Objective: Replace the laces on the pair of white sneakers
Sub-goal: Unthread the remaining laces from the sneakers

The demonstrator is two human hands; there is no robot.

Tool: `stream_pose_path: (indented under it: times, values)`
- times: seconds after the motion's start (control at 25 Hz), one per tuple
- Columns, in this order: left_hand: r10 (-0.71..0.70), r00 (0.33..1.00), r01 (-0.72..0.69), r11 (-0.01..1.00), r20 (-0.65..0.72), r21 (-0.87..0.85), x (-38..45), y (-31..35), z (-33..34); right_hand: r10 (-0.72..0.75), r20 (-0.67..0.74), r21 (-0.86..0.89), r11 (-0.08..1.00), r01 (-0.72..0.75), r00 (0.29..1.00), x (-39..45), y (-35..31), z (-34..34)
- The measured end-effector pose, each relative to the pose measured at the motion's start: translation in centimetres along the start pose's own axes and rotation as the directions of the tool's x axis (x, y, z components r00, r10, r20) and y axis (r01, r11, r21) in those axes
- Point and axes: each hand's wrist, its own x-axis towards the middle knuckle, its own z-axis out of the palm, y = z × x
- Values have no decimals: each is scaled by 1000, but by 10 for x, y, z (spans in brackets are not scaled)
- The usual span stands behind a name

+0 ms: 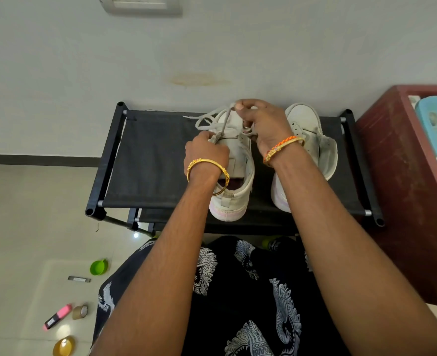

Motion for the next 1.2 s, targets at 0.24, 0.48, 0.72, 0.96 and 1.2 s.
stream_pose_path:
  times: [0.24,0.48,0.72,0.96,1.2]
  values:
    - [-11,1000,11,1000,-11,7,1,0,1,13,160,517,851,-95,987,-13,-20,-5]
    - [5,1000,-5,1000,-14,27,4,-1,4,-312,8,-575,776,259,950,-6,6,-2]
    - [26,999,-26,999,-19,20,8,-5,6,-106,112,-854,498,151,988,-9,11,15]
    - [27,999,-27,1000,-27,5,10,-6,6,-196,32,-875,469,123,980,-19,8,21]
    - [13,1000,-13,1000,-29,3,9,-4,6,-163,50,-898,424,115,985,-10,12,19]
